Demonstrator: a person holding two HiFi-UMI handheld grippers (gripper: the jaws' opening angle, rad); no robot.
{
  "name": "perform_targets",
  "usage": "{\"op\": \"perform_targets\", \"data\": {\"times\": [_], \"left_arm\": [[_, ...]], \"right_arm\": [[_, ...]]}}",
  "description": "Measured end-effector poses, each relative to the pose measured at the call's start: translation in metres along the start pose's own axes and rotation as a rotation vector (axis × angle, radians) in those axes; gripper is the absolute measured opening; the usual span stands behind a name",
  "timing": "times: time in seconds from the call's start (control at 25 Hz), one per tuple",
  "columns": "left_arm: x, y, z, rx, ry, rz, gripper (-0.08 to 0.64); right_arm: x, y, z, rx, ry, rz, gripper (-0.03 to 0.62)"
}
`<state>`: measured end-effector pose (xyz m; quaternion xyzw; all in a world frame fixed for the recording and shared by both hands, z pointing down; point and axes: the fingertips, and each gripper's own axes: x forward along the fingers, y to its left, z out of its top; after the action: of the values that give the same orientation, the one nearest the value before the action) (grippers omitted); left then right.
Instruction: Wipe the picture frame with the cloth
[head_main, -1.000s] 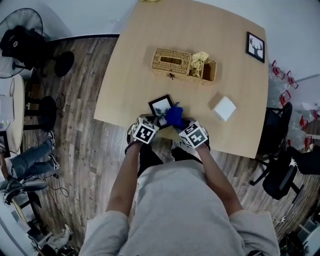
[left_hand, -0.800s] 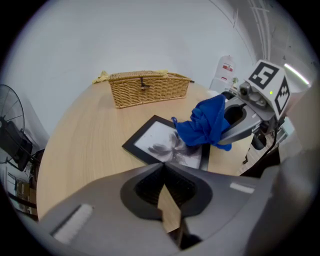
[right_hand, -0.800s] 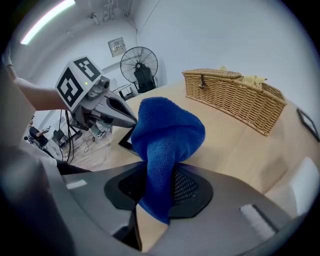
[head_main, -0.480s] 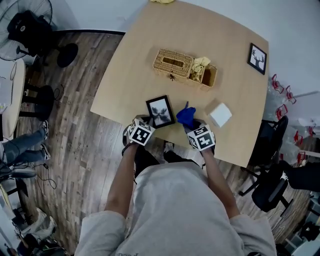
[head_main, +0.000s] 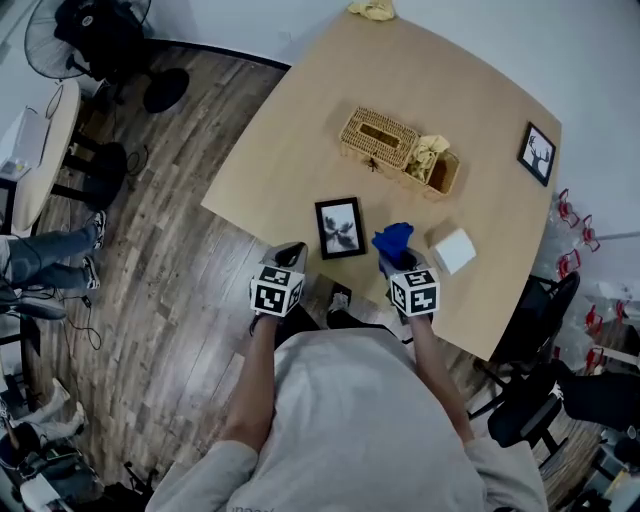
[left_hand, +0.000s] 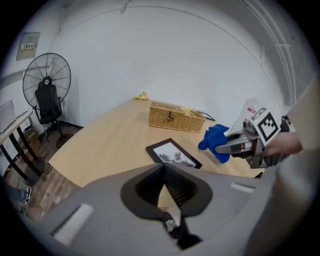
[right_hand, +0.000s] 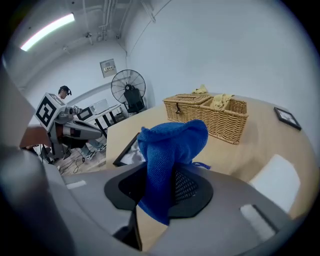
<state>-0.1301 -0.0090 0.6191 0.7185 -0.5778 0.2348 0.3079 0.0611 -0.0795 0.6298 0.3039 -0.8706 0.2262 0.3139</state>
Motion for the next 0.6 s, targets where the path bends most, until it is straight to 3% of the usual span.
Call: {"op": "perform_targets", "data": {"times": [0.4, 0.6], "left_arm": [[-0.005, -0.023, 0.005, -0.036, -0.034, -0.071, 0.052], [-0.002, -0.026, 0.009, -0.009, -0.029, -0.07, 0.052]], "right_arm": [[-0.001, 0.009, 0.007, -0.032, 0.0, -0.005, 0.107], [0.0, 0.013, 0.007, -0.043, -0.003, 0.011, 0.107]]}}
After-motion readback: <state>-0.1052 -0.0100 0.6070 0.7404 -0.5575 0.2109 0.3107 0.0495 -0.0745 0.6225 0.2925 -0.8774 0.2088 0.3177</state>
